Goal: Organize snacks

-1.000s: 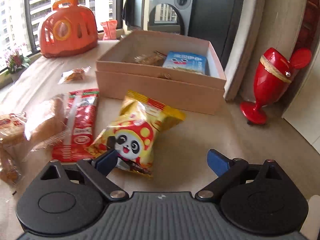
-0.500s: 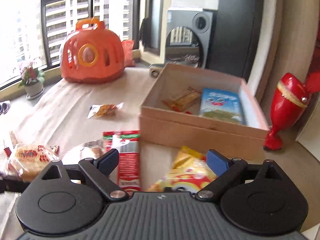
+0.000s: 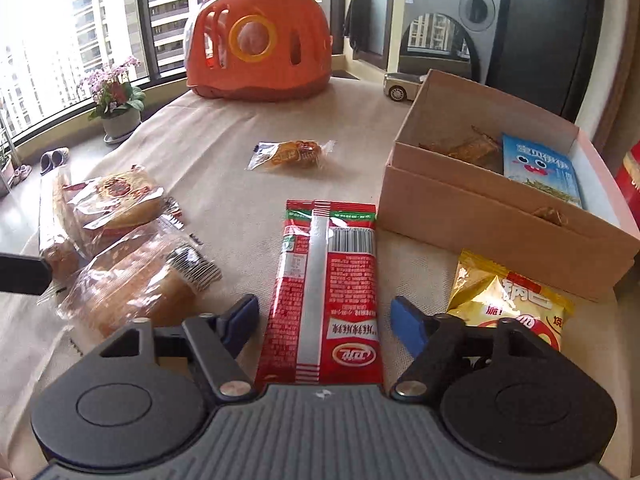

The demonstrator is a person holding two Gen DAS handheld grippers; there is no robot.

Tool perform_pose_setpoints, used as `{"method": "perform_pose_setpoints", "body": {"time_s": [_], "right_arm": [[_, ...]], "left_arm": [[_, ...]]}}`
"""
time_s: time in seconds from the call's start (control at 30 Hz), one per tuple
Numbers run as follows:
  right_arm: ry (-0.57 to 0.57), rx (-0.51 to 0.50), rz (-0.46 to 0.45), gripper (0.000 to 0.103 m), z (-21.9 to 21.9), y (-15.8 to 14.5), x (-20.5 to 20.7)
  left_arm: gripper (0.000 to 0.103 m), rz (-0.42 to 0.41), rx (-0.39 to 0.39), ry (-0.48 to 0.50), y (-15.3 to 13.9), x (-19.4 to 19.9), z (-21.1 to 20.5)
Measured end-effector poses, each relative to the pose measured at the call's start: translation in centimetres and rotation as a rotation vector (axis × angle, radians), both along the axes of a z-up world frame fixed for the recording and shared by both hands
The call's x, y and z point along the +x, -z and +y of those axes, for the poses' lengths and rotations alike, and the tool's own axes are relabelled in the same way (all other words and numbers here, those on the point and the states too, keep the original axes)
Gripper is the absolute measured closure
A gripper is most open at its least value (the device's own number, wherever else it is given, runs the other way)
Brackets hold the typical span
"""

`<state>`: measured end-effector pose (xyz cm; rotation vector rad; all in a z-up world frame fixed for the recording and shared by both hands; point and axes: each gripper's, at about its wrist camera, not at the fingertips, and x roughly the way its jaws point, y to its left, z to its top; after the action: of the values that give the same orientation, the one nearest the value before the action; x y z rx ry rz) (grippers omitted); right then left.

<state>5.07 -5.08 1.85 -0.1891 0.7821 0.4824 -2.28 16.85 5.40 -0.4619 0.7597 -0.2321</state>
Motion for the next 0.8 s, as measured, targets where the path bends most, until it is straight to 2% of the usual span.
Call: {"method": "perform_pose_setpoints", "body": {"time_s": [0.13,0.33,0.4,0.47,0.57,0.67,0.8], "right_arm": [[-0.003,-0.047,-0.053,0.044,-1.1,0.0,-3.1],[0.096,-0.082,-0.102,0.043,-4.2,0.1,-4.4],[0.125,-0.050,-0.093,0.031,-5.4,0.4,-4.2],[0.166,-0.018,-0.086,0.014,-6.4,1.0,-3.9],[0.224,0.068,-0.061,0.003,-8.0,1.9,-3.4],[0.231,0.073,-0.064,0.003,-8.1,2.0,-3.5],[0.234,0.071,-0.065,0.002,-8.1,2.0,-3.7]], "left_arm": [[0.081,-0.016,0.017,0.001,0.1,1.1,-1.3],[0.080,-0.018,0.133,0.063,0.7,3.3,-5.0],[0.079,-0.029,0.163,0.104,0.7,3.5,-6.3],[0.076,-0.039,0.199,0.148,0.8,3.3,-7.4],[0.076,-0.061,0.267,0.180,0.7,2.9,-8.8],[0.074,-0.062,0.267,0.190,0.7,2.7,-9.1],[0.071,-0.073,0.331,0.105,0.9,2.7,-8.8]]}}
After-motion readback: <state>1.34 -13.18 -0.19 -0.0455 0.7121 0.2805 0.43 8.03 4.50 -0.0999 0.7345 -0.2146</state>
